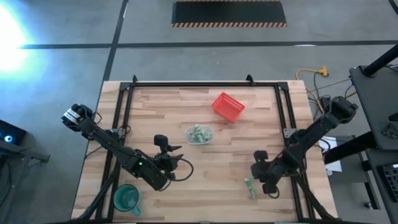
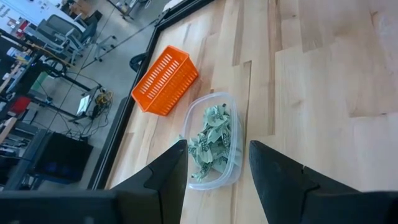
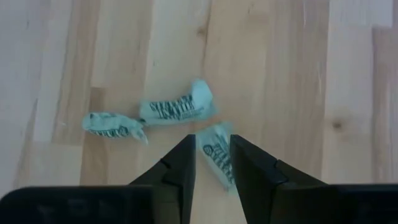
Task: Pick and place items into bin
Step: Put the stevia packet into the transparent bin
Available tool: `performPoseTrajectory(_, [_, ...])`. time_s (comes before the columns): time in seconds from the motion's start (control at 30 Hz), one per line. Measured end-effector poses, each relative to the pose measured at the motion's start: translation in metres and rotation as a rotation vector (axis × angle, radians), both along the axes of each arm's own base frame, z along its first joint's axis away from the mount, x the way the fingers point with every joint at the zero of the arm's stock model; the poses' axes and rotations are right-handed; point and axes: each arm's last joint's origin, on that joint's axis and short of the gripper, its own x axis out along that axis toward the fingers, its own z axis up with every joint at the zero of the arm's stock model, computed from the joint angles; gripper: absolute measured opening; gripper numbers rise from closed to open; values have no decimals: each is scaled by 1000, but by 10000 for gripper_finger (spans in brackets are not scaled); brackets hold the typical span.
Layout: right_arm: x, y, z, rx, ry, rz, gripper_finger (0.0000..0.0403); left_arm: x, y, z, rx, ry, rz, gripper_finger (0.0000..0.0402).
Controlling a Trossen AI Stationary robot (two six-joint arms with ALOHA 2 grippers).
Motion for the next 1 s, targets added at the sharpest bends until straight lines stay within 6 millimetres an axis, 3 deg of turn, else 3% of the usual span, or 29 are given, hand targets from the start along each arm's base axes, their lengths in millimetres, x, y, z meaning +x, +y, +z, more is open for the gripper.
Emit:
performPoseTrajectory(0.8, [-13,-11,-30,27,23,-70,80,0,0,0,0,-1,0,155])
performPoseTrajectory(1.0, [-13,-11,-32,44,5,-70,104,0,0,0,0,0,0,155])
